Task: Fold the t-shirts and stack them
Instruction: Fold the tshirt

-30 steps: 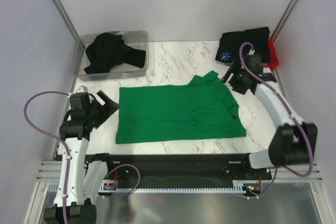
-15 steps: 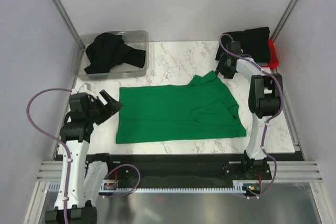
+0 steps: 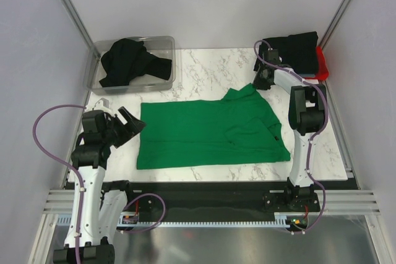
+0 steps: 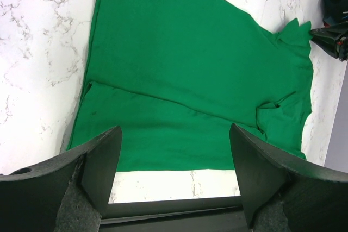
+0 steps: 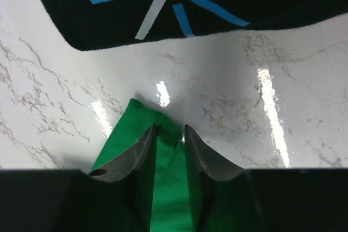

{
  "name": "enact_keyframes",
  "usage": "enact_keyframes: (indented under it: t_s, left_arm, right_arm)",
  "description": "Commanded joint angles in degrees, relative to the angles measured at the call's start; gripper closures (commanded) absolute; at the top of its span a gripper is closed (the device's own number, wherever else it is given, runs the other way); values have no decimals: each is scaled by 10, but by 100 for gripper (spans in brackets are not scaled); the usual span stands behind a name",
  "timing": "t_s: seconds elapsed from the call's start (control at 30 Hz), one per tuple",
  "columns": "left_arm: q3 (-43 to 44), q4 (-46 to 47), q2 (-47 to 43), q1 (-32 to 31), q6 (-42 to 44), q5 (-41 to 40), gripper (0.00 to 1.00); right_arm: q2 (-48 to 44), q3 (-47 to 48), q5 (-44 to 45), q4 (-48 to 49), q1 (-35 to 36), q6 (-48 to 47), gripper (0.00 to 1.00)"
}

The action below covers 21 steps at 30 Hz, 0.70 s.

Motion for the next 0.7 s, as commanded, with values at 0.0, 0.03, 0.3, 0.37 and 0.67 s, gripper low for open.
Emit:
enact_keyframes:
  t_s: [0.0,0.03,0.3,0.37,0.67]
  left_arm:
    - [0,22,-6,-1,22,11,14]
    - [0,22,-5,-1,22,11,13]
    - [-1,22,-2,-1,22,9,14]
    - [0,22,1,-1,21,3,14]
    - [7,38,65,-1,20,-42,16]
  right_arm:
    - [15,22,1,14,7,-1,67]
    - [16,26,3,13,6,-3,71]
    - [-4,35,12,3,10,-6,87]
    - [-14,48,21,-10,12,-9,90]
    - [-70,56,29,-47,33,-7,100]
